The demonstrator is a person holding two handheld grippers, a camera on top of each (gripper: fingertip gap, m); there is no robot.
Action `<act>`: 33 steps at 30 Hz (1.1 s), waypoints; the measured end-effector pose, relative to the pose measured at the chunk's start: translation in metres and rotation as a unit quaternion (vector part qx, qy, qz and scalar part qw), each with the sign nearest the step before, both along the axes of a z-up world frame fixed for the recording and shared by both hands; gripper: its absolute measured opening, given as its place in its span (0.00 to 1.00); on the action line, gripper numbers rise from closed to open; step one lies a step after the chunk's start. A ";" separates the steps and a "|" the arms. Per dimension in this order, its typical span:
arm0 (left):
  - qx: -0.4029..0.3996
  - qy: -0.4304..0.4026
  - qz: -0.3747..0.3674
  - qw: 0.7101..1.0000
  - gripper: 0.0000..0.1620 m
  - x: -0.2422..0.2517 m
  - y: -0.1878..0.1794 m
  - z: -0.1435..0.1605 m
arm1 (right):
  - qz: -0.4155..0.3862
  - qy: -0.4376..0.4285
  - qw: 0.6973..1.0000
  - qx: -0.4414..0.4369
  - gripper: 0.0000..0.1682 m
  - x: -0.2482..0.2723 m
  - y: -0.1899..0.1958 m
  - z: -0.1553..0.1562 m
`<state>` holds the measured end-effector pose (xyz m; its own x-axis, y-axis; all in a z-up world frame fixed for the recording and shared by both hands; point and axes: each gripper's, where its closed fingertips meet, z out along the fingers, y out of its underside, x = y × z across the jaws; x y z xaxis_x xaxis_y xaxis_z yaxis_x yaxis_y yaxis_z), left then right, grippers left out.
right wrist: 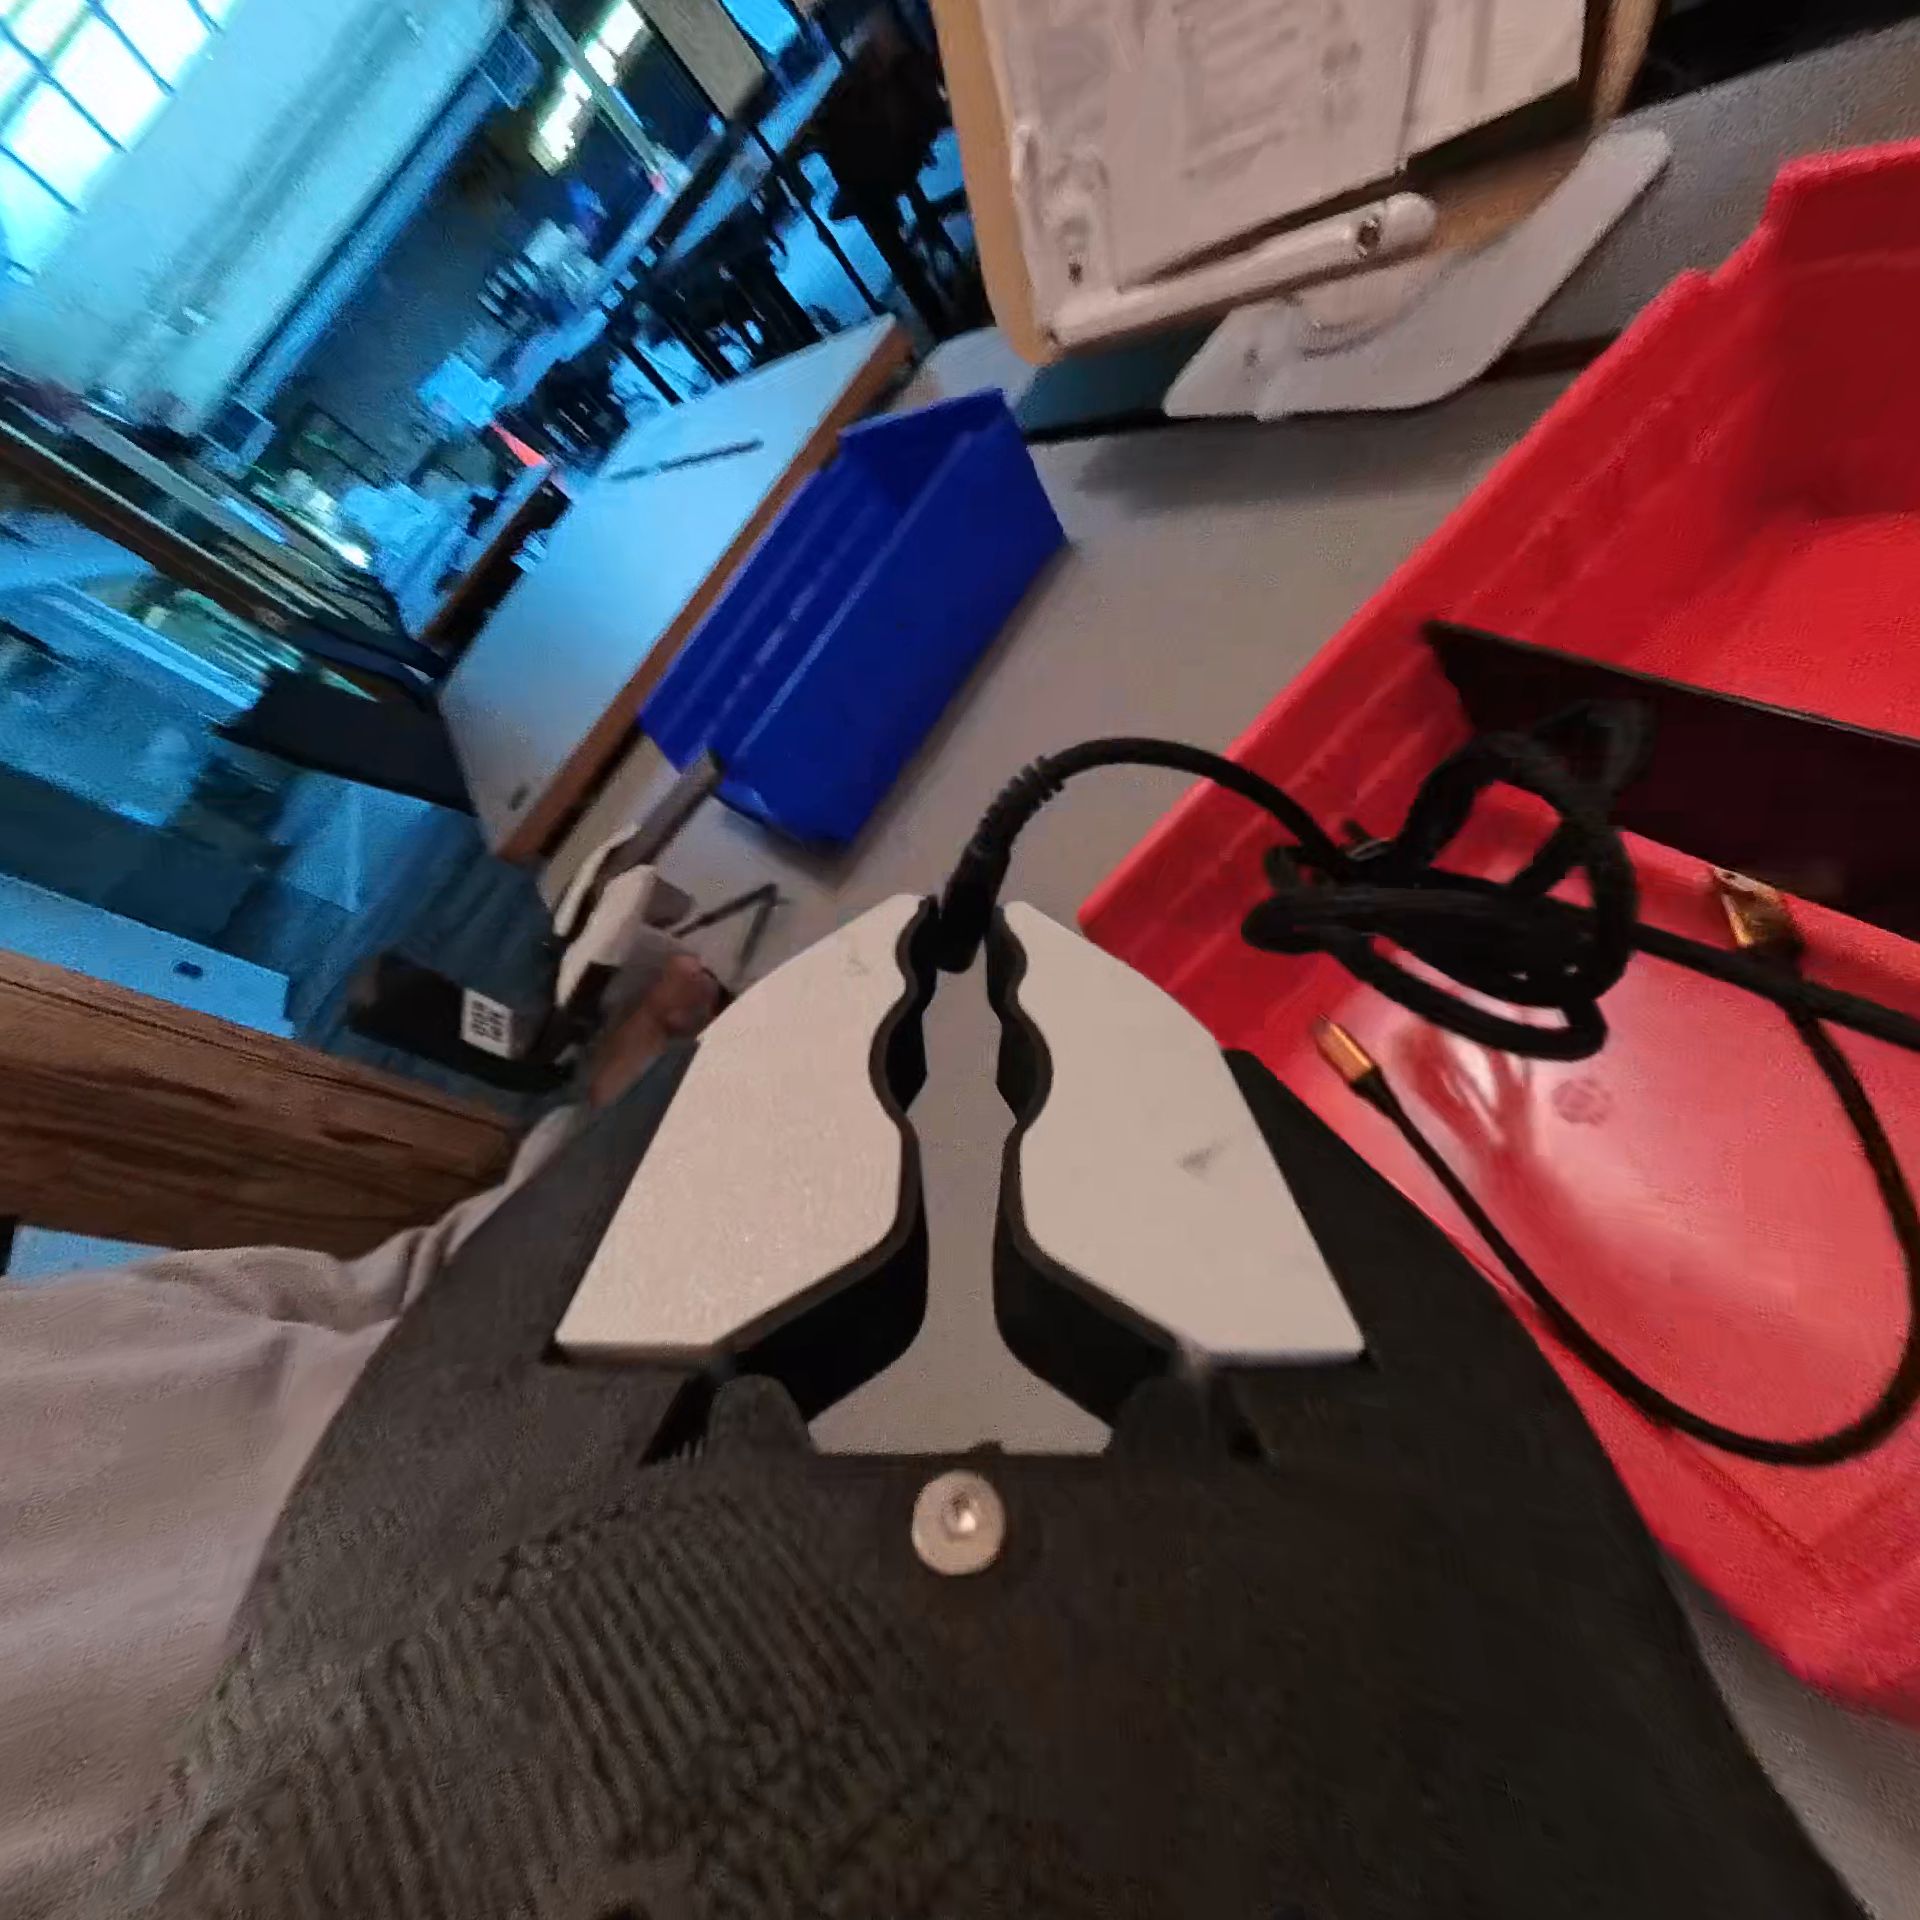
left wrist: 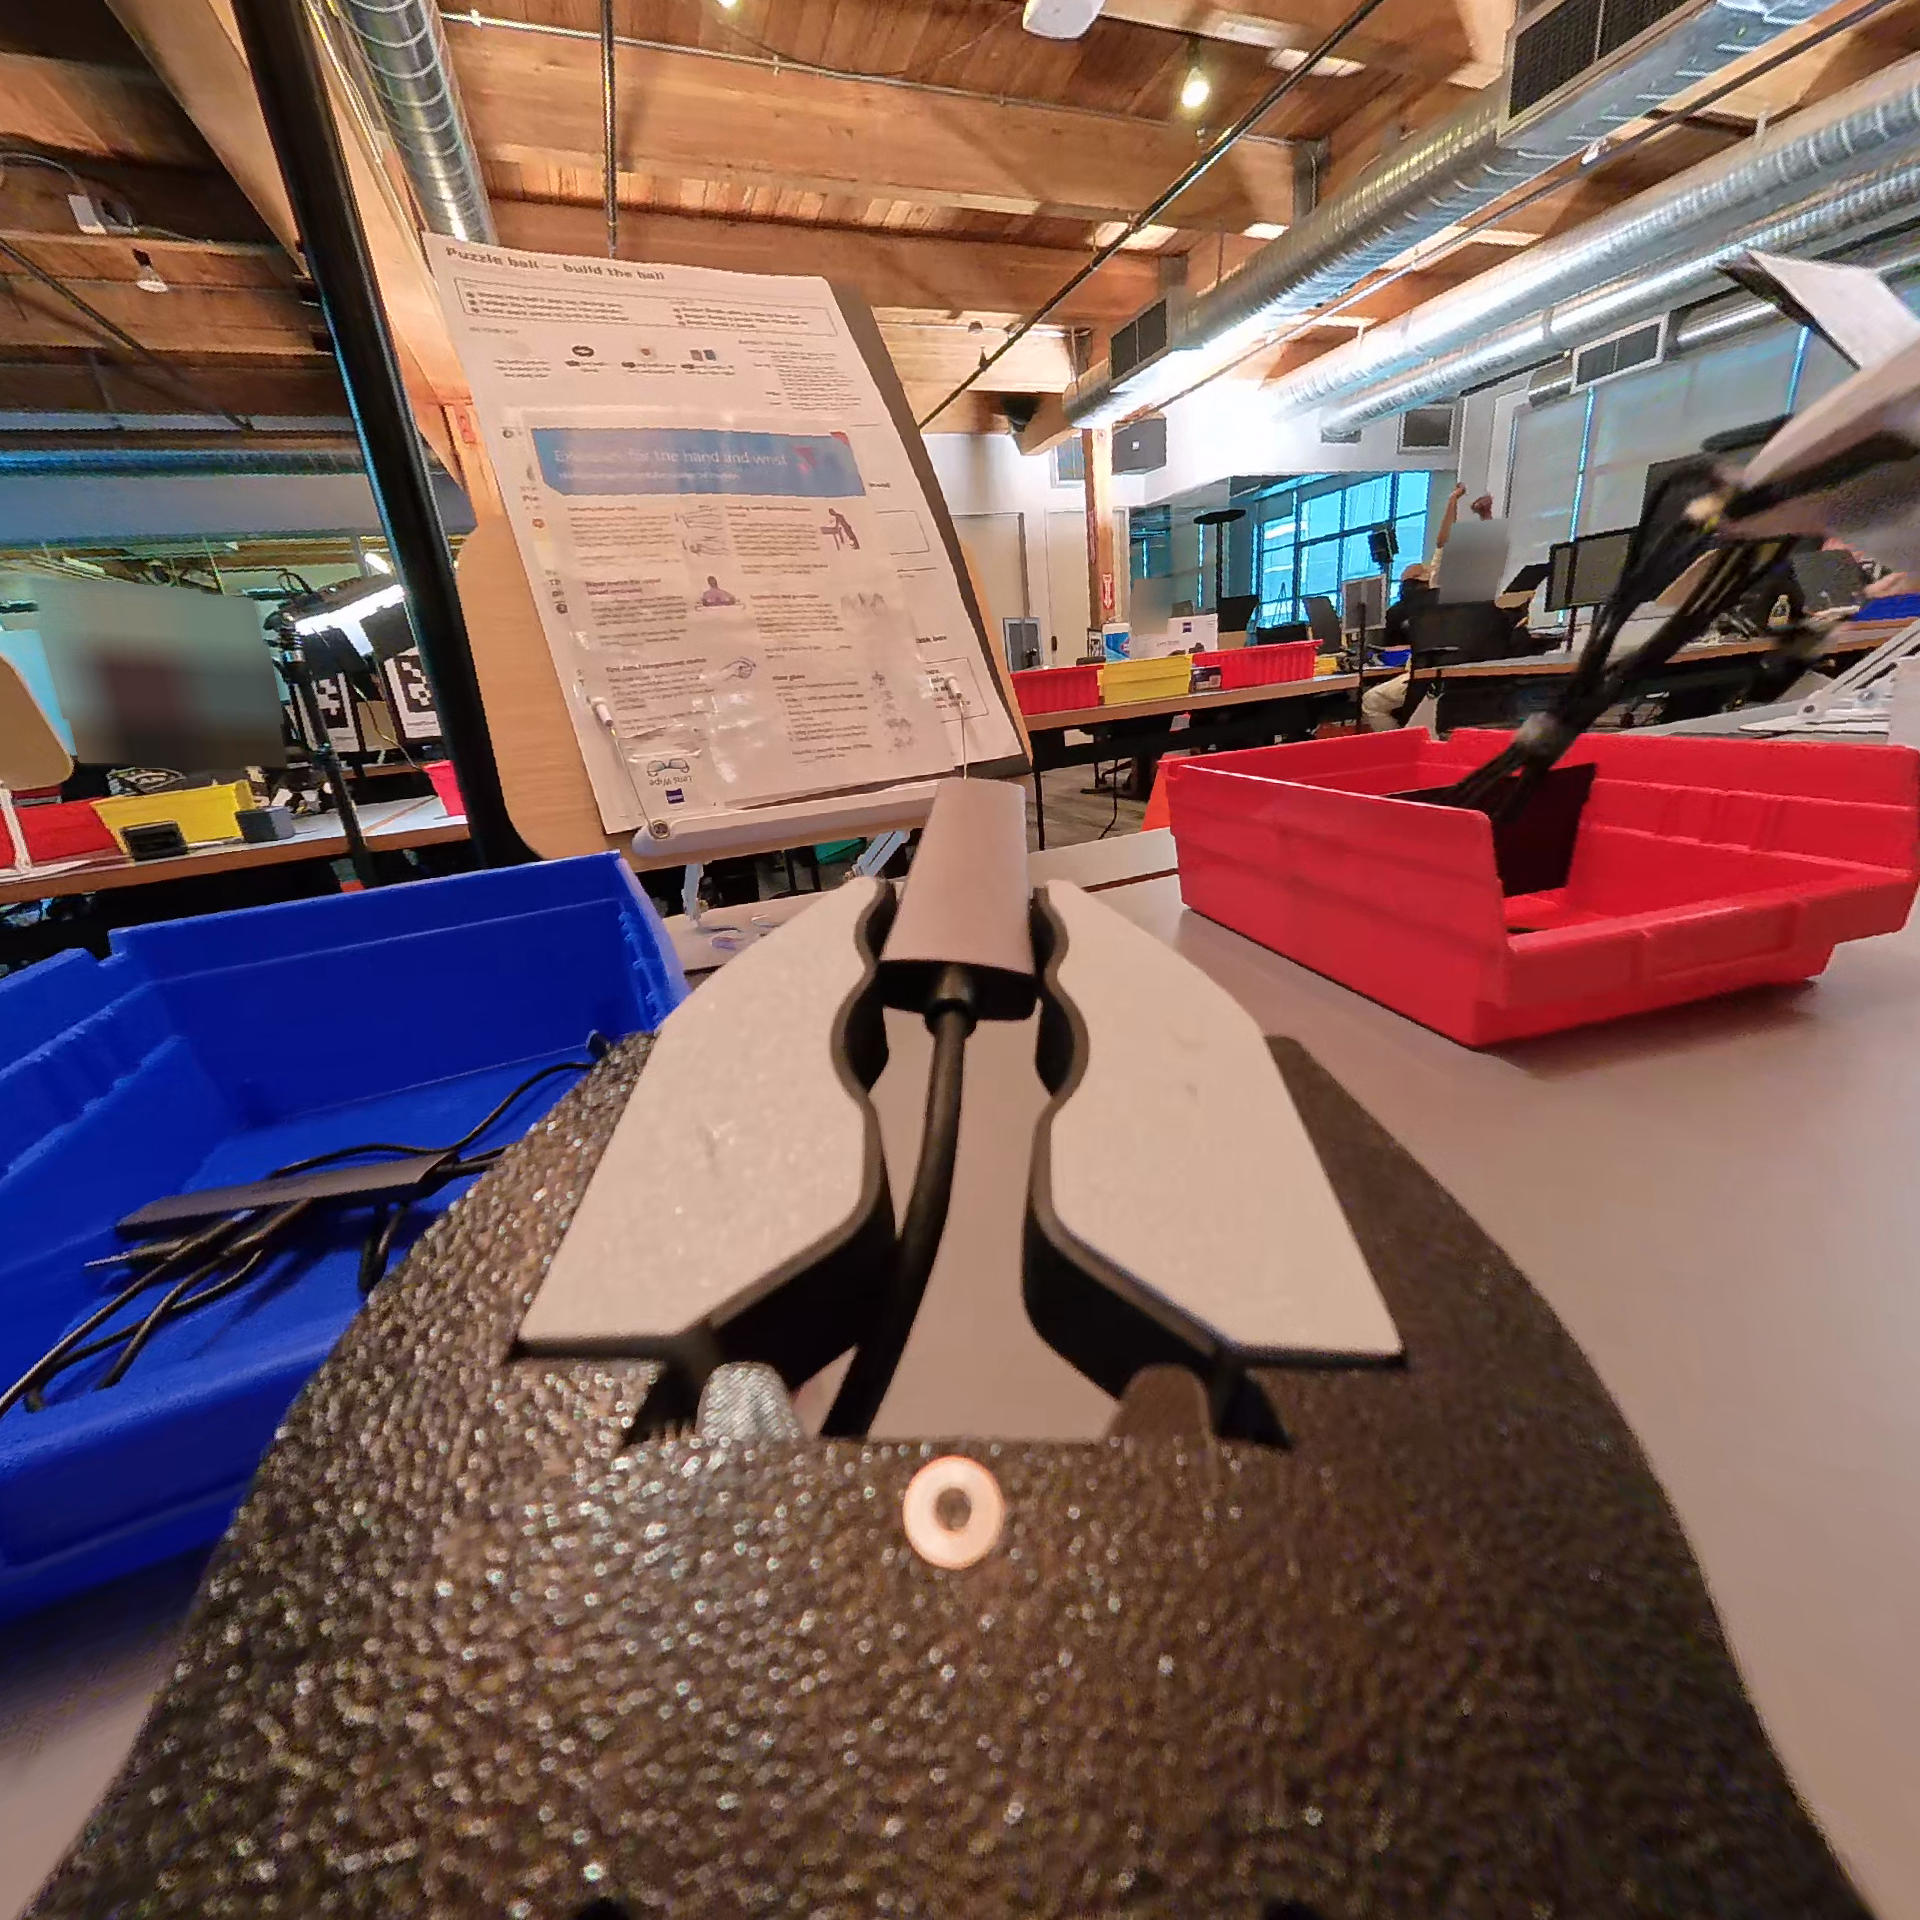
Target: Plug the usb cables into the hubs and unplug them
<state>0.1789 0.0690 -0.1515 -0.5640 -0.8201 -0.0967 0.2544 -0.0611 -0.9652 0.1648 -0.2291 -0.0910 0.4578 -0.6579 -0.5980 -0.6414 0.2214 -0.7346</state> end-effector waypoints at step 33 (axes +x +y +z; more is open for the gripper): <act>0.029 -0.013 -0.035 0.999 0.15 -0.006 -0.014 -0.002 | 0.034 -0.161 0.916 -0.365 0.52 0.014 0.036 -0.027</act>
<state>0.1726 0.0547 -0.1534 -0.6164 -0.7714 -0.1582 0.2758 -0.0233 -0.9609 0.1785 -0.1933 -0.1185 0.5879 -0.7921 0.1642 -0.3591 -0.4374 -0.8245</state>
